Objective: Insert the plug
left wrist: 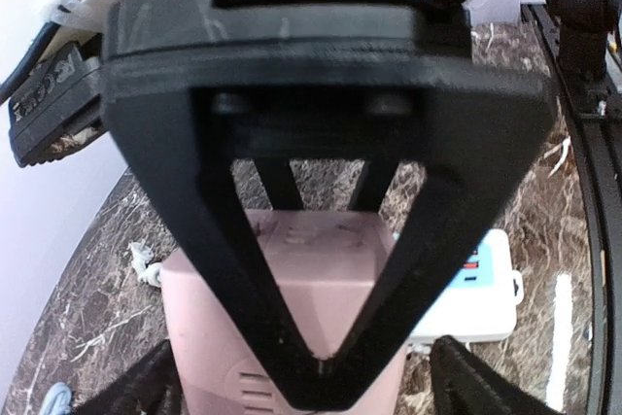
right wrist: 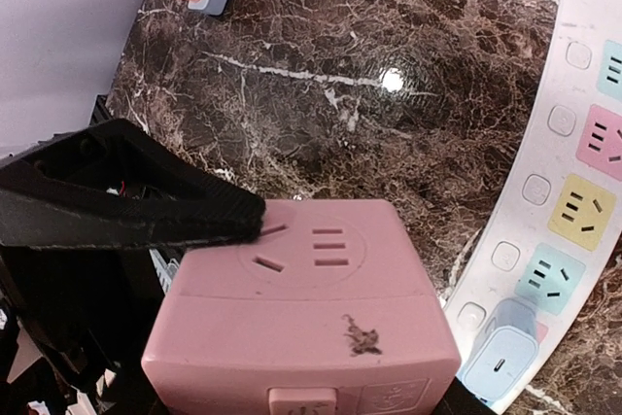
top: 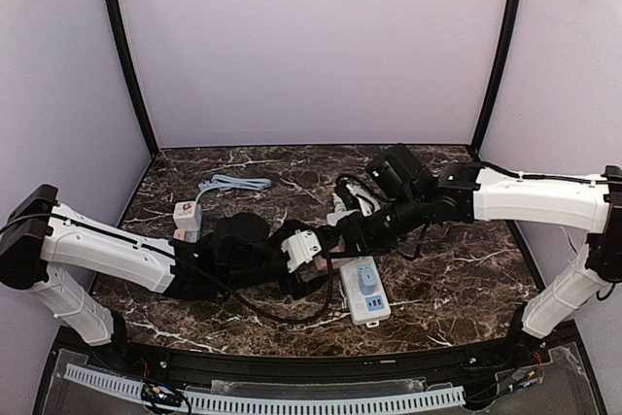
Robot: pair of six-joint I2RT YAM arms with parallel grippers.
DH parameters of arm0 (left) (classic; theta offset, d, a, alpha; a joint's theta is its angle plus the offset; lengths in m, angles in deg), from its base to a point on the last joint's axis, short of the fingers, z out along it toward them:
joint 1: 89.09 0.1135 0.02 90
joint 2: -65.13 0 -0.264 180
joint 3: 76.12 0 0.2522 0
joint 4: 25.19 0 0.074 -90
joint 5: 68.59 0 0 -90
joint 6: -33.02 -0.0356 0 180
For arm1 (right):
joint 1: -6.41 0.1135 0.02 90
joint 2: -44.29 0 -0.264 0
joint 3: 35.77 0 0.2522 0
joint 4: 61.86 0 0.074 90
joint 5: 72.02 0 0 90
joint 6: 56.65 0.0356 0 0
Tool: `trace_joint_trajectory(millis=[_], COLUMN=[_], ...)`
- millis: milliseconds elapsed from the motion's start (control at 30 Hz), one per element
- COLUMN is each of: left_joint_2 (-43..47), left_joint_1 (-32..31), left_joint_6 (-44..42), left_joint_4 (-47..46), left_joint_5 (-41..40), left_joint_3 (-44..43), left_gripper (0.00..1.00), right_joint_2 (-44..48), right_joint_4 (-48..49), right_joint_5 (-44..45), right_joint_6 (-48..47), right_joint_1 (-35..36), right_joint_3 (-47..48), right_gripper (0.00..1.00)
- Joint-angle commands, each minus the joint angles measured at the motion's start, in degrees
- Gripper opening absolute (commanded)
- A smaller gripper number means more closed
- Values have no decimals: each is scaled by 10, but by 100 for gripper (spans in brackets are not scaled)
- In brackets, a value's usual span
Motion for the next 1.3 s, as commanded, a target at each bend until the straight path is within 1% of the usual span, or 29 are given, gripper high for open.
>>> trace_joint_trajectory(millis=[0,67,200,233,300,333,367,400,433,467,500,567,600,633,667,700,733,800,833,1000,1067,1100,1167,1267], left_joint_2=[20,28,42,42,40,33,27,11,-6,-13,-25,-39,-43,-51,-55,-64,-69,-87,-102,-156,-184,-191,-211,-251], left_joint_1=[-7,-7,-7,-7,-7,-7,-7,-7,-7,-7,-7,-7,-7,-7,-7,-7,-8,-11,-16,-50,-61,-68,-76,-87], left_joint_6=[11,22,61,93,131,150,161,159,154,166,179,225,269,293,347,374,427,484,499,561,583,593,605,624], left_joint_4=[-59,-58,-77,-84,-69,-61,-52,-52,-36,-22,13,60,95,115,149,166,195,230,239,322,342,345,352,375], left_joint_5=[-15,-33,-66,-76,-128,-195,-235,-302,-330,-340,-354,-341,-332,-312,-301,-285,-276,-252,-245,-251,-257,-259,-258,-254], left_joint_3=[15,23,49,51,46,34,29,18,-1,-12,-33,-63,-74,-94,-105,-125,-134,-159,-178,-253,-287,-294,-312,-350], left_gripper=[96,98,99,99,99,99,99,99,99,99,99,98,97,96,95,94,94,95,98,99,95,92,89,88], right_joint_2=[-4,6,36,43,58,65,72,81,87,95,102,120,131,142,153,164,175,197,210,268,289,298,313,327], right_joint_4=[36,33,39,40,43,44,46,48,50,50,50,50,49,45,40,33,27,22,22,11,5,3,-1,-9], right_joint_5=[3,34,75,86,103,110,116,123,128,133,139,158,171,191,218,242,265,303,316,372,388,393,401,411], right_joint_6=[-8,-12,-16,-16,-19,-21,-21,-21,-21,-22,-23,-22,-20,-15,-11,-6,-1,10,14,29,33,35,38,38], right_joint_1=[3,2,-8,-12,-19,-23,-26,-31,-33,-35,-38,-43,-45,-48,-50,-53,-54,-56,-56,-58,-58,-58,-59,-59], right_joint_3=[-6,-8,-37,-44,-57,-63,-70,-79,-84,-90,-95,-108,-114,-119,-123,-128,-132,-143,-148,-170,-174,-176,-179,-179], right_gripper=[21,19,17,16,16,16,16,16,16,16,16,16,16,16,16,16,16,16,16,16,16,16,16,16])
